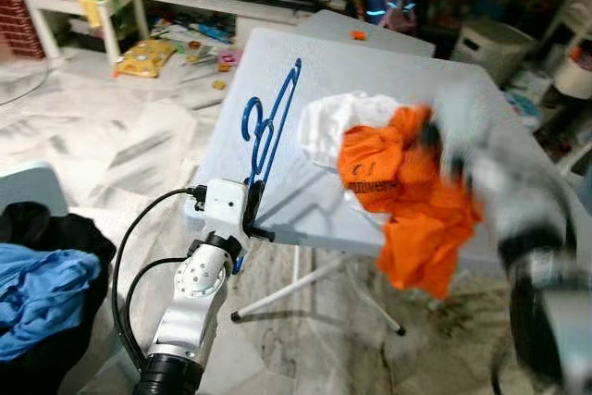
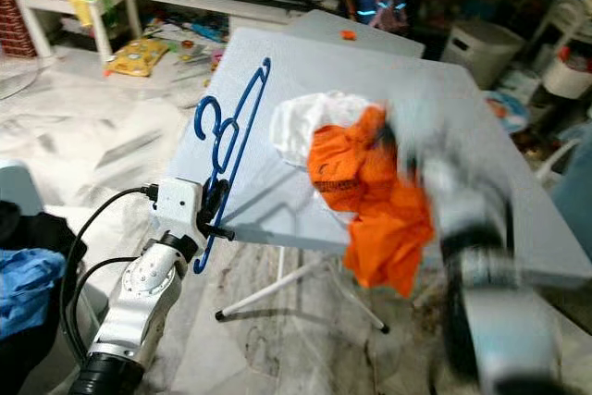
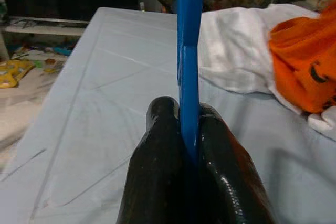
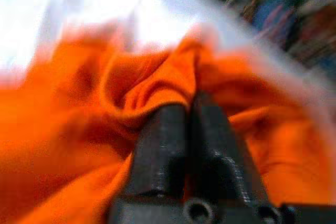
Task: Hang hanger
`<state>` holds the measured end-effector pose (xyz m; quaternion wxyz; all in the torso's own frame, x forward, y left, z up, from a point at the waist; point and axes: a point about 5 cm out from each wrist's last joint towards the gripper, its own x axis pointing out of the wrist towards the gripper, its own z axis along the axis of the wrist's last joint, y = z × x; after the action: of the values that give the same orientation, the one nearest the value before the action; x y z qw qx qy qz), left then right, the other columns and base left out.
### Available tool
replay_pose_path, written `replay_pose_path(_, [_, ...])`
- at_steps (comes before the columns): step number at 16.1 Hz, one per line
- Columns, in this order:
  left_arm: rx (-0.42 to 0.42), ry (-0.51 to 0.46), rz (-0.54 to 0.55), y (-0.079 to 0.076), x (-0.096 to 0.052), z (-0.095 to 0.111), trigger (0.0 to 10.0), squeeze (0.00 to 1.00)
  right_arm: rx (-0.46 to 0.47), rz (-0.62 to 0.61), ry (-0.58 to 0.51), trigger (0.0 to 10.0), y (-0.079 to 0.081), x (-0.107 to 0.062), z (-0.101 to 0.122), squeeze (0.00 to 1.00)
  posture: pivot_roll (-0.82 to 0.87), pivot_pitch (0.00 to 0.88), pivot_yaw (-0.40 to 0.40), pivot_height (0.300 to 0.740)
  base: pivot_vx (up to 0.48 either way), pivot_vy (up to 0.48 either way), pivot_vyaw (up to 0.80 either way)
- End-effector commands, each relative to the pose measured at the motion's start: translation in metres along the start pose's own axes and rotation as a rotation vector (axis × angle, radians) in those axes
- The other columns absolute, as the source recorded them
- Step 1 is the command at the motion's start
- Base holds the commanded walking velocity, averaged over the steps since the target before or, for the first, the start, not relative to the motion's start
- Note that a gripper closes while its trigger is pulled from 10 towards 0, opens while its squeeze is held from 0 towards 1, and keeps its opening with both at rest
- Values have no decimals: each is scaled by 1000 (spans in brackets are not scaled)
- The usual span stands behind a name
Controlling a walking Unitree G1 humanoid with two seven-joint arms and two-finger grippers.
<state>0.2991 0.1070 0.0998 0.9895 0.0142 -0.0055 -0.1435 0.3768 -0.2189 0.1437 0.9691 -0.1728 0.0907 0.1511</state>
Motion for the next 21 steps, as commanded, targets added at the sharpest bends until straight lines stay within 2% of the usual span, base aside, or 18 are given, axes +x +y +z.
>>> replay_pose_path(1, [-3,41,-18,-4,2,-6,10000,0,-29,38,-5,10000,-5,-5,5,1000,138,0,-127,740,0,0,0])
replay_pose_path(2, [-5,49,-39,-6,3,-7,10000,0,-69,119,18,10000,2,-16,-5,1000,124,0,-115,740,0,0,0])
replay_pose_path(5, [-7,51,-60,-9,5,-8,10000,0,-119,174,29,10000,6,-33,-10,1000,117,0,-112,740,0,0,0])
replay_pose_path(10, [-7,51,-63,-7,8,-8,10000,0,-78,160,-18,10000,3,-54,-6,1000,127,0,-114,740,0,0,0])
replay_pose_path(12, [12,71,-71,-3,11,-10,10000,0,-42,201,4,10000,4,-66,-7,1000,127,0,-113,740,0,0,0])
replay_pose_path(16, [22,82,-67,7,17,-10,10000,0,-65,268,26,10000,4,-87,-5,1000,119,0,-97,740,0,0,0])
replay_pose_path(18, [23,85,-80,6,18,-11,10000,0,-45,274,68,10000,-2,-100,-12,1000,115,0,-90,740,0,0,0])
replay_pose_path(21, [15,89,-102,2,18,-13,10000,0,-3,354,150,10000,4,-114,-30,1000,110,0,-84,740,0,0,0])
